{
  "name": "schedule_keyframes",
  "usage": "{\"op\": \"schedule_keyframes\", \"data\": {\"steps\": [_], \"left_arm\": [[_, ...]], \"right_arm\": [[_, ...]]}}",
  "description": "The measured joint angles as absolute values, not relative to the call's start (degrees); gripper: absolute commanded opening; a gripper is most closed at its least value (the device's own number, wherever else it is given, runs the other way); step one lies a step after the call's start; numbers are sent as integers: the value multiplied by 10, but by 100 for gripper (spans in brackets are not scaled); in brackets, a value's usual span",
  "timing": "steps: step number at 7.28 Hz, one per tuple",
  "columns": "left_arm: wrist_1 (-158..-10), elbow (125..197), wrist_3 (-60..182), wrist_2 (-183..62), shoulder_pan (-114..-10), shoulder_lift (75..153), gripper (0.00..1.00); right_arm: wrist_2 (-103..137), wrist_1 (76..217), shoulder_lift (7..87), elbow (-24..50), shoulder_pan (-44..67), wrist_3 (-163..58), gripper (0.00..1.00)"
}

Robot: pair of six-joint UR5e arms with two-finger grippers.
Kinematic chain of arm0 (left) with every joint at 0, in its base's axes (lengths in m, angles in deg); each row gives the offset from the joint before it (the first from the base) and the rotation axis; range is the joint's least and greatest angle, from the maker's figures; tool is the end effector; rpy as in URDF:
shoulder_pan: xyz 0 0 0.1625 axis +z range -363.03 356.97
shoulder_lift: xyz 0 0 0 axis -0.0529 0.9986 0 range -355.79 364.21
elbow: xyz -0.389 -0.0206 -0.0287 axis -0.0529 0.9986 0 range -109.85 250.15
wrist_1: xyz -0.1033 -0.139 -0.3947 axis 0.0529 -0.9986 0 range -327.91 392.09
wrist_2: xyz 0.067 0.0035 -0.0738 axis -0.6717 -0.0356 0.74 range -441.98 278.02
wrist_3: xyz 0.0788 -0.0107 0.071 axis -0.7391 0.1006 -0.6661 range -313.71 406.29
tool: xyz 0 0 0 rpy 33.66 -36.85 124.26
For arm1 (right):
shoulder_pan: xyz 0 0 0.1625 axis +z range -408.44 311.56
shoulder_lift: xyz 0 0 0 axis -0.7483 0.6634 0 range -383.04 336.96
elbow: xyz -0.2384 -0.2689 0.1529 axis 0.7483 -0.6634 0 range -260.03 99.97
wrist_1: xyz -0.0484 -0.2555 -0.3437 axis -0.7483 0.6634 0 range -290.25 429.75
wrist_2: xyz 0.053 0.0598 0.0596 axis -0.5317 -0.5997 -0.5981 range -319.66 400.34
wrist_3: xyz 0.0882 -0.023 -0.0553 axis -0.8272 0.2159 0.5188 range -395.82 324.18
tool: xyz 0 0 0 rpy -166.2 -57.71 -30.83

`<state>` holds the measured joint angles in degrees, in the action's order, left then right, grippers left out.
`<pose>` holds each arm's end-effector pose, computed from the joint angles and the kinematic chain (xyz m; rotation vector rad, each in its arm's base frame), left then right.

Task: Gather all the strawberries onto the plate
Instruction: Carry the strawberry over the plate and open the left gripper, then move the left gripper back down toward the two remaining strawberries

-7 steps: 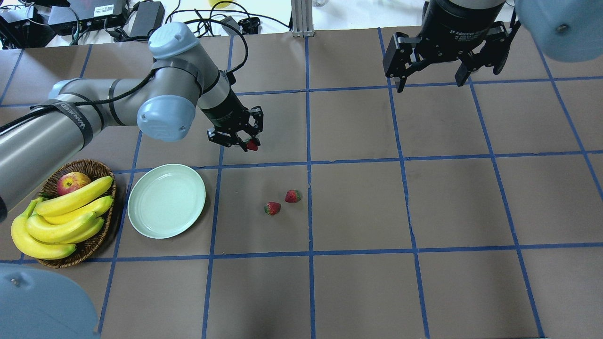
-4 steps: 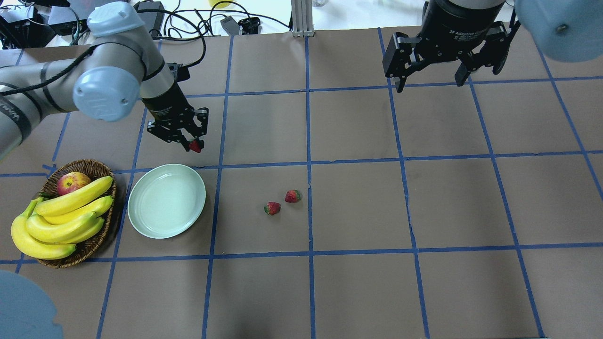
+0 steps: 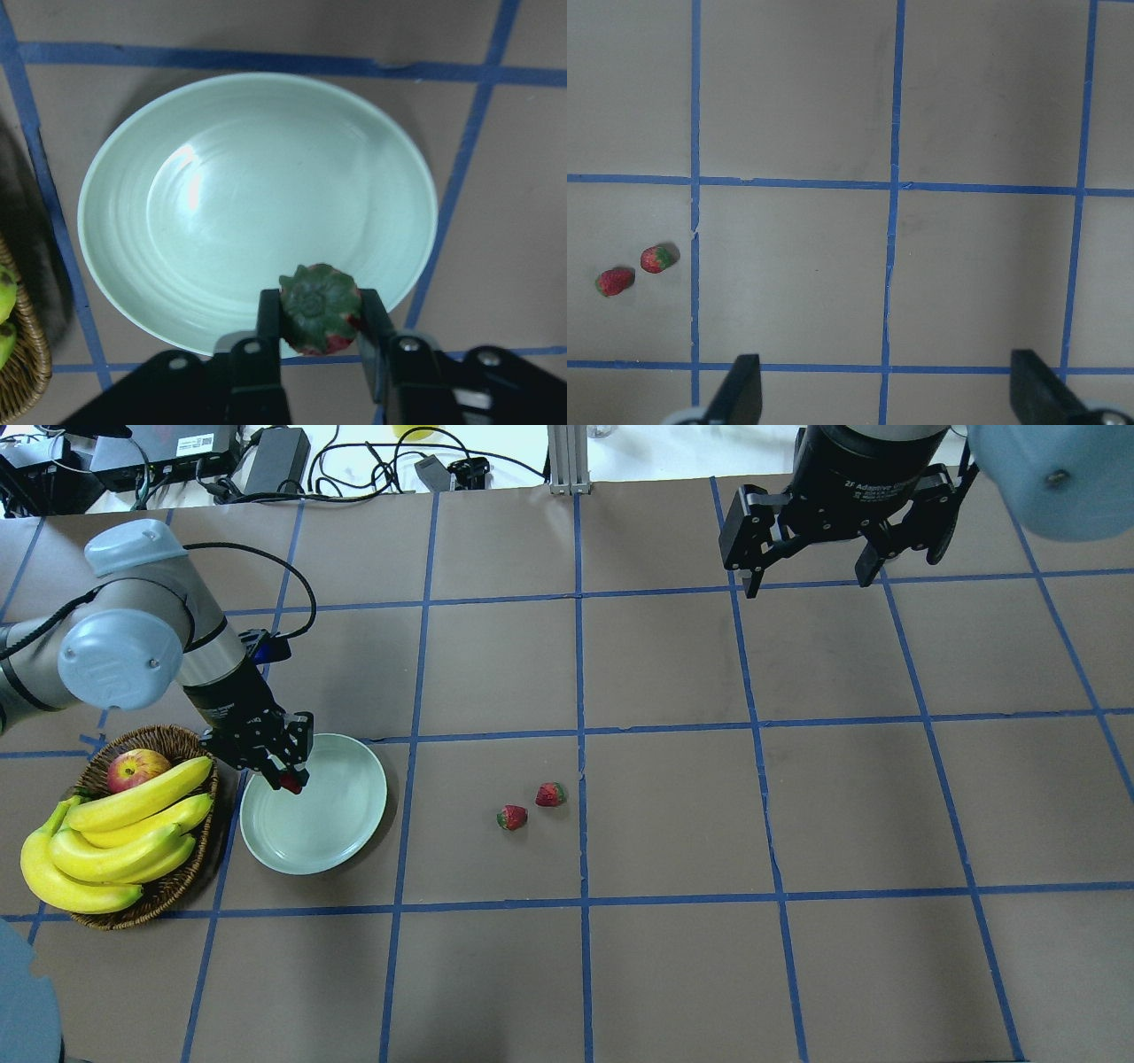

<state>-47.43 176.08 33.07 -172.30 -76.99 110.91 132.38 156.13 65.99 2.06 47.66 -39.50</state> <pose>0.0132 -0.5265 0.1793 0.0722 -2.9953 -0.5695 0.1839 -0.5024 0.5020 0.0643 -3.1090 0.0948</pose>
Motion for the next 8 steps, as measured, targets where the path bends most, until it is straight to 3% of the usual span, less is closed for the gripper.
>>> {"op": "schedule_keyframes", "data": {"steps": [1,6,8], "left_arm": [[-452,1771,328,-1726,-766,1115,99],[-441,1768,355,-1723,-773,1109,100],[-454,1751,384,-1720,-835,1101,100]], "right_arm": [[1324,1561,660,21,476,-395,100],[1325,1560,660,21,476,-395,100],[1324,1560,660,21,476,-395,100]]}}
